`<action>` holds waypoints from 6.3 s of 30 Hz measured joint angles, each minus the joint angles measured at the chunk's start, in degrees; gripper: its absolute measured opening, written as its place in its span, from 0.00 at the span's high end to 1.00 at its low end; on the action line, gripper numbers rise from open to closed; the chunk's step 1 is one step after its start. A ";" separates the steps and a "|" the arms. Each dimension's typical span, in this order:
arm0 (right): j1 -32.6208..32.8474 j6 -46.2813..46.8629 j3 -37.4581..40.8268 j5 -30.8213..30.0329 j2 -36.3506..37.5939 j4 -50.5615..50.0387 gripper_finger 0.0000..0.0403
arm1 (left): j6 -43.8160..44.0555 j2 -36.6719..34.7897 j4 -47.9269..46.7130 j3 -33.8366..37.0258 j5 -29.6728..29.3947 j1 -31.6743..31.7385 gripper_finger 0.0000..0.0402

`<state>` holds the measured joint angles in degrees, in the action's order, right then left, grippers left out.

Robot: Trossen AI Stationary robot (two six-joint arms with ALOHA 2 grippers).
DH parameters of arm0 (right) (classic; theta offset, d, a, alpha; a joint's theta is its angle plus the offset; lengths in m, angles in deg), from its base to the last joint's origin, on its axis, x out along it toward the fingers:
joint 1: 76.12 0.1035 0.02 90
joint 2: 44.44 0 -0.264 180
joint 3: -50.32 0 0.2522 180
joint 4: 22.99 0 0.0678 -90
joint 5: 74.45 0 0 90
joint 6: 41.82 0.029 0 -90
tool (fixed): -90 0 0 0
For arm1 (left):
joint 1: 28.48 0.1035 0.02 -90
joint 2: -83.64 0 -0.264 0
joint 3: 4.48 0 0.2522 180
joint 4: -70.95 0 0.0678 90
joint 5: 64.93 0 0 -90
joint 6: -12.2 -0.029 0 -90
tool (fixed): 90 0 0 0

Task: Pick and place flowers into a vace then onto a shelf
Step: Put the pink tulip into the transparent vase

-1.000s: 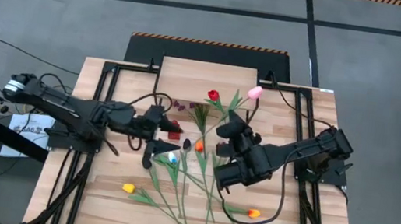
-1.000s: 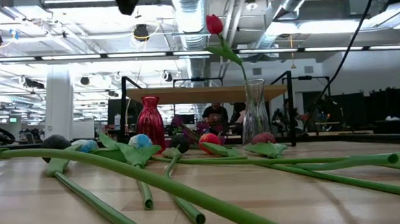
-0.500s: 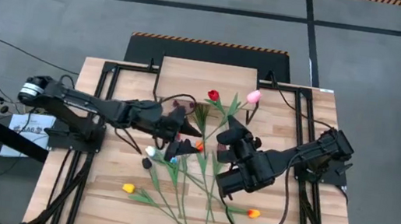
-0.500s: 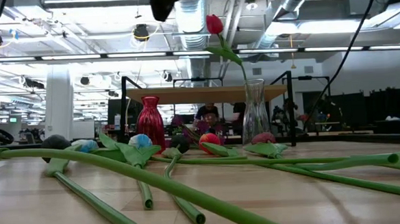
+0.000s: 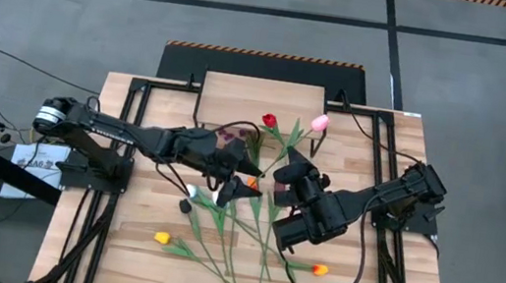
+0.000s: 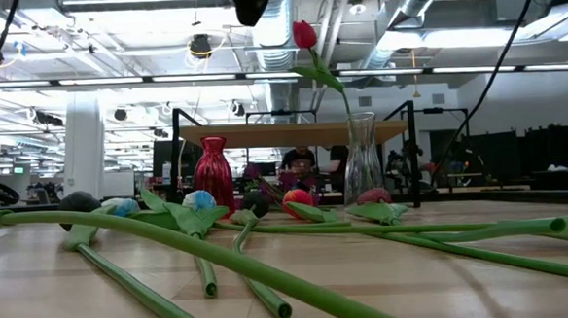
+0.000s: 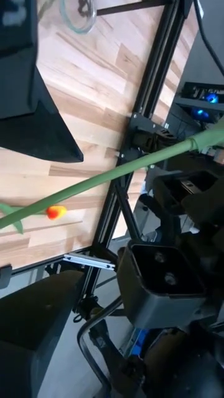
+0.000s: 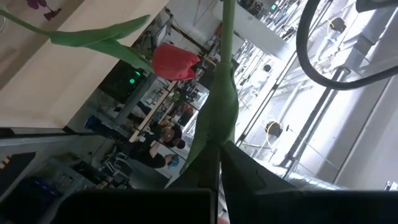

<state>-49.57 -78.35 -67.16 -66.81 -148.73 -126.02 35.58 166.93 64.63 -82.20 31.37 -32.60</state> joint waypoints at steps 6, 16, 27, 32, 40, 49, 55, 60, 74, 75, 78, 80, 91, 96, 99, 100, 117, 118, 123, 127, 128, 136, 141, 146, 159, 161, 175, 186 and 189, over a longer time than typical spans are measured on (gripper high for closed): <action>-0.05 0.00 0.00 0.09 0.00 0.00 1.00 | -0.09 -0.16 0.02 0.00 -0.02 0.00 0.44; -0.05 0.00 0.00 0.12 0.00 0.02 1.00 | 0.02 -0.16 -0.02 0.00 -1.09 0.00 0.76; -0.05 0.04 -0.02 0.17 0.04 0.17 1.00 | 0.02 -0.16 -1.47 0.02 -3.91 0.00 0.99; -0.05 0.07 -0.02 1.21 0.04 0.46 0.98 | -0.07 -0.16 -1.67 0.02 -3.98 0.00 1.00; -0.43 1.84 -0.04 5.68 0.61 1.92 0.82 | -0.13 -0.16 -1.75 0.04 -3.80 0.25 1.00; -0.42 3.15 -0.04 4.56 0.57 2.16 0.59 | -0.34 -0.75 -4.89 0.04 -4.05 1.74 1.00; -0.36 4.57 -0.04 -0.03 0.52 2.16 0.49 | -1.96 -4.11 -10.33 0.04 -8.46 3.63 1.00; -0.43 7.16 -0.02 -2.30 0.48 2.14 0.48 | -3.50 -8.30 -14.21 0.04 -11.94 4.86 1.00; -2.82 34.03 -0.10 -6.44 0.48 1.96 0.55 | -9.29 -17.95 -17.59 0.04 -18.76 5.25 1.00; -3.17 37.09 -0.56 -4.98 0.48 1.34 0.55 | -9.47 -18.31 -17.57 0.04 -18.78 5.25 1.00; -4.43 48.63 -2.41 1.12 0.49 -0.78 0.57 | -9.70 -19.19 -17.55 0.04 -18.78 5.25 1.00; -5.45 54.91 -2.95 7.24 1.01 -0.68 0.58 | -10.28 -19.57 -17.54 0.04 -18.76 5.25 1.00; -12.60 73.35 -2.91 38.06 10.24 11.00 0.63 | -16.78 -19.46 -15.81 0.04 -15.70 5.22 1.00; -14.30 55.64 -2.90 56.16 12.17 35.84 0.66 | -17.62 -19.46 -15.30 0.04 -15.65 5.22 1.00; -15.15 50.77 -2.91 59.81 12.36 47.19 0.68 | -17.64 -19.46 -15.41 0.04 -14.52 5.20 1.00; -15.41 49.54 -2.91 59.78 12.44 49.19 0.68 | -17.64 -19.46 -15.33 0.04 -14.09 5.18 1.00; -18.63 42.91 -2.84 60.03 11.17 62.07 0.58 | -17.78 -19.46 -13.44 0.04 -8.07 5.16 1.00; -18.47 42.20 -2.84 60.03 11.19 62.69 0.58 | -17.92 -19.46 -13.44 0.04 -8.05 5.16 1.00; -18.39 40.52 -2.84 60.01 11.19 63.71 0.59 | -18.08 -19.46 -13.50 0.04 -8.07 5.18 1.00; -18.52 40.41 -2.84 59.87 11.19 63.65 0.70 | -18.08 -19.46 -13.57 0.04 -8.09 5.18 1.00; -18.61 40.39 -2.84 59.81 11.19 63.66 0.74 | -18.08 -19.46 -13.57 0.04 -8.09 5.18 1.00; -19.22 40.09 -2.84 59.98 11.19 63.67 0.97 | -17.84 -19.46 -13.70 0.04 -8.15 5.18 1.00; -19.15 39.98 -2.84 60.49 11.19 63.62 0.98 | -19.97 -19.45 -13.70 0.07 -1.54 5.26 1.00; -19.05 39.67 -2.84 60.84 11.19 63.39 0.99 | -20.59 -19.44 -13.64 0.07 2.67 5.27 1.00; -18.33 39.50 -2.86 60.09 11.19 63.15 1.00 | -18.16 -19.59 -14.05 0.07 -0.36 5.20 0.96; -18.31 39.50 -2.86 60.03 11.19 63.07 1.00 | -18.27 -19.64 -14.04 0.07 -0.20 5.14 0.91; -16.38 45.19 -2.91 60.95 11.19 49.47 1.00 | -24.07 -22.98 -20.44 0.07 -13.27 5.19 0.49; -16.04 58.91 -2.91 45.31 11.19 30.58 1.00 | -22.92 -27.61 -20.36 0.07 -17.48 5.20 0.46; -16.63 60.09 -2.91 43.33 11.62 29.86 1.00 | -22.88 -27.63 -20.42 0.07 -17.29 5.20 0.46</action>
<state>-66.19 -18.26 -70.07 -23.48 -137.10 -96.16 12.70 139.30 44.21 -82.13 14.09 -27.40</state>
